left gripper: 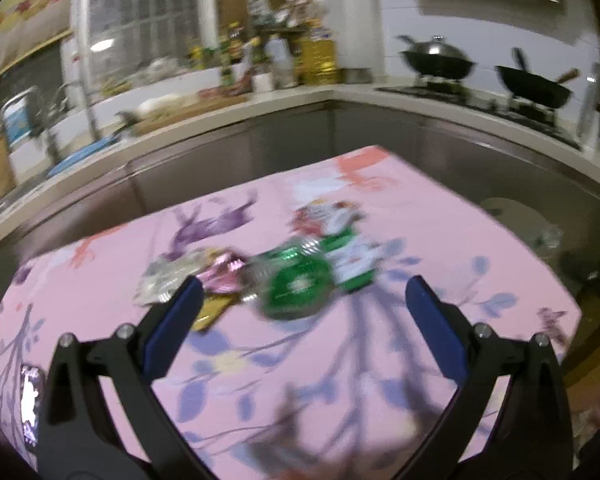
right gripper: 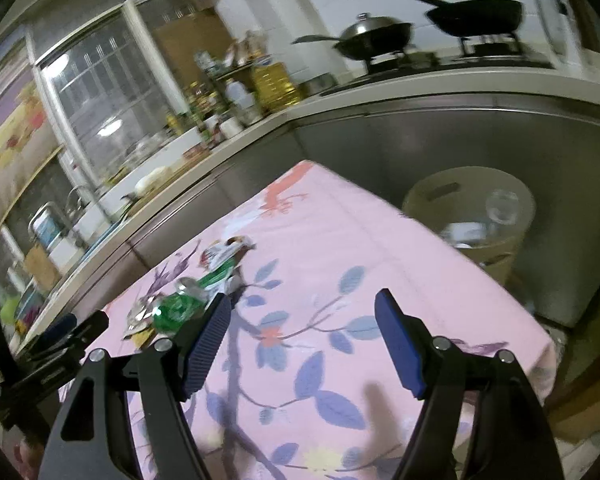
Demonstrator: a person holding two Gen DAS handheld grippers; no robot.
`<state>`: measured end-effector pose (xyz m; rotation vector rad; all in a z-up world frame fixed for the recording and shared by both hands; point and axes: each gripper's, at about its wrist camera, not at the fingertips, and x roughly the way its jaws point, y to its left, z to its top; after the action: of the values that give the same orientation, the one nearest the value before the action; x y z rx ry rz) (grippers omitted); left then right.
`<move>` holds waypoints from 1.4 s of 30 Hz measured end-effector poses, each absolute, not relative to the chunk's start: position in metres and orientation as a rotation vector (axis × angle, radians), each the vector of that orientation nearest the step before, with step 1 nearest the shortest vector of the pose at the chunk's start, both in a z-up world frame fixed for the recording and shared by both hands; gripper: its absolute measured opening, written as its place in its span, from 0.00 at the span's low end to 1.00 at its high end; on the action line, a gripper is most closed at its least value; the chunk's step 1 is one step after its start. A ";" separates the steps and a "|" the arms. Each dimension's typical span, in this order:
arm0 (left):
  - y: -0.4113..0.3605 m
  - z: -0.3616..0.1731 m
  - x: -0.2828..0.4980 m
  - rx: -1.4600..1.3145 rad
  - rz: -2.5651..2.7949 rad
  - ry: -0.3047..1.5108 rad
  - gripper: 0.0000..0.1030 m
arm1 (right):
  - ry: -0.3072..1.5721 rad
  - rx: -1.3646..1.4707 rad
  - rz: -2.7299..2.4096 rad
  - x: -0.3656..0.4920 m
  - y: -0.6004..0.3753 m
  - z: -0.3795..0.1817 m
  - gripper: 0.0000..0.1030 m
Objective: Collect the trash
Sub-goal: 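Move the right tool to the green crushed can and grasp it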
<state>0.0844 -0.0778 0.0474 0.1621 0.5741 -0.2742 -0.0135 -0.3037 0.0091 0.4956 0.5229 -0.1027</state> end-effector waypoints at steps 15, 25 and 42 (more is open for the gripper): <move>0.041 0.005 0.117 0.019 -0.110 0.723 0.83 | 0.686 0.322 0.235 0.072 -0.221 -0.006 0.42; 0.054 -0.002 0.125 -0.041 -0.134 0.766 0.83 | 0.797 0.209 0.351 0.190 -0.173 -0.013 0.42; 0.055 -0.008 0.133 -0.150 -0.266 0.802 0.83 | 0.914 0.305 0.883 0.132 -0.140 -0.021 0.43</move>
<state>0.1331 0.0552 -0.0078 -0.1501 0.8017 -0.2663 0.1319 -0.1395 -0.0213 0.3048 0.9138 0.8830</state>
